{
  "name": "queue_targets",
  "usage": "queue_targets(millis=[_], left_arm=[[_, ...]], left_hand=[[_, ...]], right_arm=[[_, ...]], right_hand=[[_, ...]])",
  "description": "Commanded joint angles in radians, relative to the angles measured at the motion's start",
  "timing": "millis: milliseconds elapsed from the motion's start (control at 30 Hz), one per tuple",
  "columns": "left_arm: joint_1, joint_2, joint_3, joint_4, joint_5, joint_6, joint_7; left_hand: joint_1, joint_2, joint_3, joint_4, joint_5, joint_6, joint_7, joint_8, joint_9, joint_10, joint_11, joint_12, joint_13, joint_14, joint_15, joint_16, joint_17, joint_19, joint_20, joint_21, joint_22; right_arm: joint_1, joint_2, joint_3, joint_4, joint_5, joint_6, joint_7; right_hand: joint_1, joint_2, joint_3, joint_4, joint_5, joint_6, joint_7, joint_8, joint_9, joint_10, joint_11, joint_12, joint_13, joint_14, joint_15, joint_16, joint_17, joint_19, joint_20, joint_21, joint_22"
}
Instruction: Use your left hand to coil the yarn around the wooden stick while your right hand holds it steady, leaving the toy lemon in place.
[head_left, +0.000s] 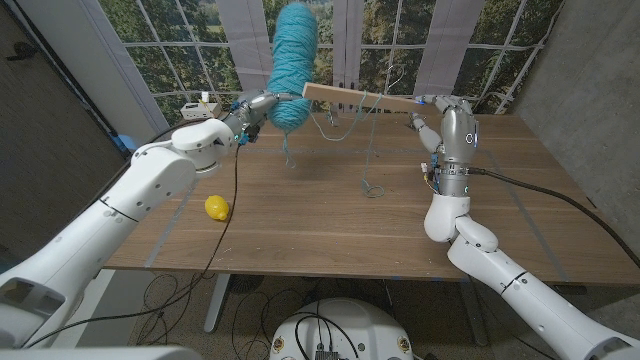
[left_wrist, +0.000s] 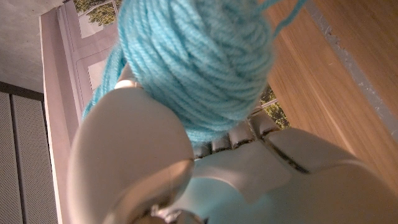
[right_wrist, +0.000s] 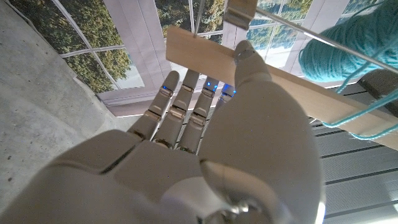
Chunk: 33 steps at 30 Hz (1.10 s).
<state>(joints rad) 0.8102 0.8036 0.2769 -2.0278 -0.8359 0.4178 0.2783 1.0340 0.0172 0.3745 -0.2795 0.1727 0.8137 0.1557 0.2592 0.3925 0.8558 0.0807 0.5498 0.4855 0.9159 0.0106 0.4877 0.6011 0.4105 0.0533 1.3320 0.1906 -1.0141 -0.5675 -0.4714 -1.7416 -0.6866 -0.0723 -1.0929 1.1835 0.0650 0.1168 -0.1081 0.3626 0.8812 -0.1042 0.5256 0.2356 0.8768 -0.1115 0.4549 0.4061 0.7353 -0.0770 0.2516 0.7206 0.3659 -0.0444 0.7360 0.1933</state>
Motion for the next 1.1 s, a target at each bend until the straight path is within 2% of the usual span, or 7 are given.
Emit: queue_targets(millis=[33, 267, 367, 400, 600, 833, 1100], left_arm=[[-0.173, 0.111, 0.007, -0.127, 0.037, 0.228, 0.049], [-0.300, 0.135, 0.058, -0.160, 0.085, 0.362, 0.032], [-0.366, 0.146, 0.096, -0.153, 0.105, 0.396, -0.034], [-0.380, 0.134, 0.102, -0.156, 0.110, 0.420, -0.020], [-0.535, 0.132, 0.199, -0.147, 0.168, 0.500, -0.147], [-0.609, 0.118, 0.235, -0.162, 0.221, 0.542, -0.203], [-0.648, 0.114, 0.238, -0.179, 0.232, 0.584, -0.253]], left_hand=[[0.126, 0.131, 0.143, 0.125, 0.006, 0.164, -0.052, 0.004, 0.003, 0.186, -0.173, 0.006, 0.137, 0.154, -0.184, 0.007, 0.001, -0.004, 0.003, 0.009, 0.003], [0.128, 0.130, 0.143, 0.124, 0.006, 0.166, -0.050, 0.001, 0.002, 0.188, -0.167, 0.006, 0.140, 0.153, -0.184, 0.008, 0.005, -0.006, 0.005, 0.013, 0.002], [0.130, 0.130, 0.143, 0.123, 0.006, 0.170, -0.050, 0.001, 0.001, 0.188, -0.169, 0.007, 0.142, 0.153, -0.184, 0.009, 0.007, -0.005, 0.005, 0.015, 0.002], [0.129, 0.129, 0.143, 0.122, 0.006, 0.170, -0.048, 0.000, 0.001, 0.189, -0.168, 0.006, 0.142, 0.155, -0.184, 0.010, 0.007, -0.005, 0.005, 0.016, 0.002], [0.132, 0.129, 0.144, 0.122, 0.005, 0.169, -0.046, -0.004, 0.000, 0.188, -0.166, 0.006, 0.147, 0.153, -0.183, 0.010, 0.010, -0.007, 0.007, 0.020, 0.001], [0.133, 0.128, 0.146, 0.121, 0.006, 0.171, -0.045, -0.005, 0.001, 0.191, -0.165, 0.004, 0.146, 0.156, -0.181, 0.010, 0.010, -0.007, 0.009, 0.024, 0.000], [0.134, 0.127, 0.146, 0.121, 0.005, 0.174, -0.043, -0.007, 0.000, 0.192, -0.164, 0.006, 0.153, 0.158, -0.180, 0.011, 0.013, -0.010, 0.010, 0.027, 0.000]], right_arm=[[0.018, -0.041, -0.068, -0.004, -0.104, -0.104, 0.015], [0.033, -0.054, -0.105, 0.006, -0.135, -0.127, 0.020], [0.039, -0.059, -0.124, 0.008, -0.160, -0.144, 0.023], [0.042, -0.060, -0.131, 0.009, -0.169, -0.151, 0.024], [0.059, -0.067, -0.166, 0.019, -0.206, -0.172, 0.033], [0.075, -0.069, -0.193, 0.030, -0.228, -0.189, 0.035], [0.096, -0.063, -0.222, 0.042, -0.259, -0.228, 0.057]], right_hand=[[0.035, 0.066, -0.004, 0.001, -0.004, 0.103, -0.094, 0.004, 0.054, 0.065, -0.066, 0.006, 0.004, -0.007, -0.154, -0.004, 0.002, -0.003, -0.061, 0.005, 0.001], [0.039, 0.067, -0.008, -0.001, -0.006, 0.106, -0.094, 0.003, 0.055, 0.065, -0.069, 0.004, 0.007, -0.008, -0.156, -0.002, 0.003, -0.002, -0.062, 0.007, 0.001], [0.042, 0.067, -0.009, -0.002, -0.007, 0.106, -0.094, 0.003, 0.056, 0.065, -0.072, 0.004, 0.008, -0.009, -0.155, -0.003, 0.004, -0.003, -0.064, 0.008, 0.001], [0.041, 0.067, -0.010, -0.001, -0.007, 0.106, -0.093, 0.003, 0.055, 0.064, -0.073, 0.003, 0.009, -0.010, -0.154, -0.003, 0.004, -0.003, -0.064, 0.008, 0.001], [0.046, 0.069, -0.013, -0.002, -0.009, 0.109, -0.095, 0.001, 0.054, 0.067, -0.069, 0.003, 0.012, -0.011, -0.156, -0.003, 0.004, -0.004, -0.066, 0.010, 0.000], [0.049, 0.070, -0.016, -0.002, -0.010, 0.112, -0.095, 0.000, 0.053, 0.067, -0.072, 0.001, 0.015, -0.011, -0.155, -0.003, 0.004, -0.005, -0.068, 0.011, 0.000], [0.052, 0.070, -0.022, -0.002, -0.012, 0.114, -0.095, -0.004, 0.050, 0.070, -0.070, 0.001, 0.019, -0.010, -0.156, -0.001, 0.006, -0.007, -0.068, 0.012, -0.001]])
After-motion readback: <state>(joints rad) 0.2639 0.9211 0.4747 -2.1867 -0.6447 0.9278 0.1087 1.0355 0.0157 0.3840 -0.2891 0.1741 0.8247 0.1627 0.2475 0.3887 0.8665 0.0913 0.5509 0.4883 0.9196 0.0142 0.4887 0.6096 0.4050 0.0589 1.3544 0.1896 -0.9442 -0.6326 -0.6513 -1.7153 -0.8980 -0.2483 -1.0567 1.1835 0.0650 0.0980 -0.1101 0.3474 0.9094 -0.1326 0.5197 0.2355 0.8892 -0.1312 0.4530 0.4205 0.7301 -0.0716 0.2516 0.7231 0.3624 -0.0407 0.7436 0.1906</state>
